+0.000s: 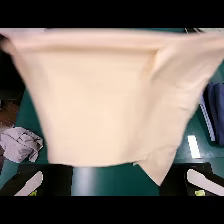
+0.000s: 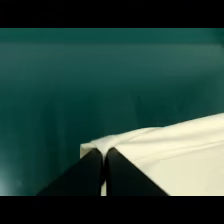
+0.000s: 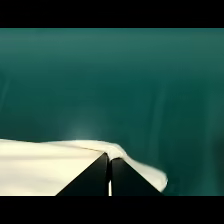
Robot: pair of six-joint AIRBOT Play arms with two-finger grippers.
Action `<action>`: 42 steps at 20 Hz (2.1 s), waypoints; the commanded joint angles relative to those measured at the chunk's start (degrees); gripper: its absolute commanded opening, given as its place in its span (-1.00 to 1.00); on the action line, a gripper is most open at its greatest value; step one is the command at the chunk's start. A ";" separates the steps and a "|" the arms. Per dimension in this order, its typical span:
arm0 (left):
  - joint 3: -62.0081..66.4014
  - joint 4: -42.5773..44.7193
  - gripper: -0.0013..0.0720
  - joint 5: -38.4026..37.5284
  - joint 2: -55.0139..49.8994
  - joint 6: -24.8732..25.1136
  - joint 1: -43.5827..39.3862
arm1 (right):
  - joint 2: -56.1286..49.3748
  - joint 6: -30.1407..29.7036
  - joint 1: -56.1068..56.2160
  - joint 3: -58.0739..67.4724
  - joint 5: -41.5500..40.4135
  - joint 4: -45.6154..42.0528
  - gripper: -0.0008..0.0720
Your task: Fold the shirts.
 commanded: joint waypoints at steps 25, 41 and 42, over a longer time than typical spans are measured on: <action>-17.62 -0.24 -0.89 12.72 -26.75 18.93 -0.07 | -20.37 1.53 16.65 -20.20 -20.04 -19.41 -0.96; -19.82 2.12 0.42 8.26 -26.71 15.87 0.00 | -10.54 3.26 13.60 -36.57 -19.52 -12.85 0.06; -19.67 2.93 0.40 6.84 -26.53 15.02 0.26 | -10.10 3.19 13.29 -36.57 -17.66 -11.72 0.07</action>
